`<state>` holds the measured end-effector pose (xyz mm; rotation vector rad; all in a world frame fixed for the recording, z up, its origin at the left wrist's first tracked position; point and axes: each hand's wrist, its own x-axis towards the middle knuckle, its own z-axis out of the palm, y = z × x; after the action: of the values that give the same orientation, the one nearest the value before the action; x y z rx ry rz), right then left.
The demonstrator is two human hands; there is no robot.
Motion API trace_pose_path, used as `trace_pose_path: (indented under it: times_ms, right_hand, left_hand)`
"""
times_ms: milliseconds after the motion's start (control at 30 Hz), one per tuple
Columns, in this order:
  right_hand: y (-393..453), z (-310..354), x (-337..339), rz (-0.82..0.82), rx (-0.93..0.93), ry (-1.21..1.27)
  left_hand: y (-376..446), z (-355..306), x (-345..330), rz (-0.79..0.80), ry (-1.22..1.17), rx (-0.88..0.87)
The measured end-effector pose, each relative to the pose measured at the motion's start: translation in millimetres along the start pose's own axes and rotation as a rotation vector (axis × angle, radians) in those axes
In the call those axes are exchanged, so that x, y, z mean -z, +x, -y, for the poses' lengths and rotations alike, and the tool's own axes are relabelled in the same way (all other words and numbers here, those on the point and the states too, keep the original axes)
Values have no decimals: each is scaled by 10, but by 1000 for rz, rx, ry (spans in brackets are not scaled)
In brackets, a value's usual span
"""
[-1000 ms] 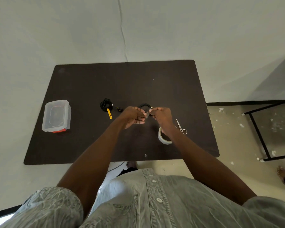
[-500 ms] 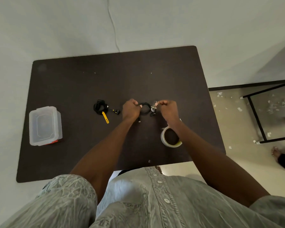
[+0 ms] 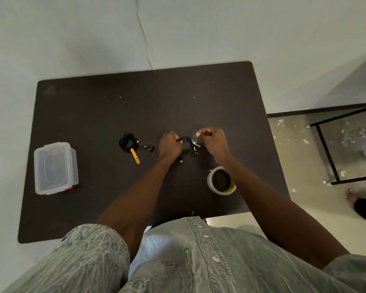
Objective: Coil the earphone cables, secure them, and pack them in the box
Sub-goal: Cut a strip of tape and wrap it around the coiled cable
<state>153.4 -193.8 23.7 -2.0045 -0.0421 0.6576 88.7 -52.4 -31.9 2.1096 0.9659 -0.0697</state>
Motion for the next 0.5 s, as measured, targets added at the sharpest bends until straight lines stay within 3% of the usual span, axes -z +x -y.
trace_pose_path:
  times_ms: [167,500]
  right_hand:
    - [-81,103,41,50,99,-37]
    - [-468,674,255,131,362,-28]
  left_hand:
    - [-103,-63,200,47,-400,107]
    - [-620,-343,1095,214,-784,-1]
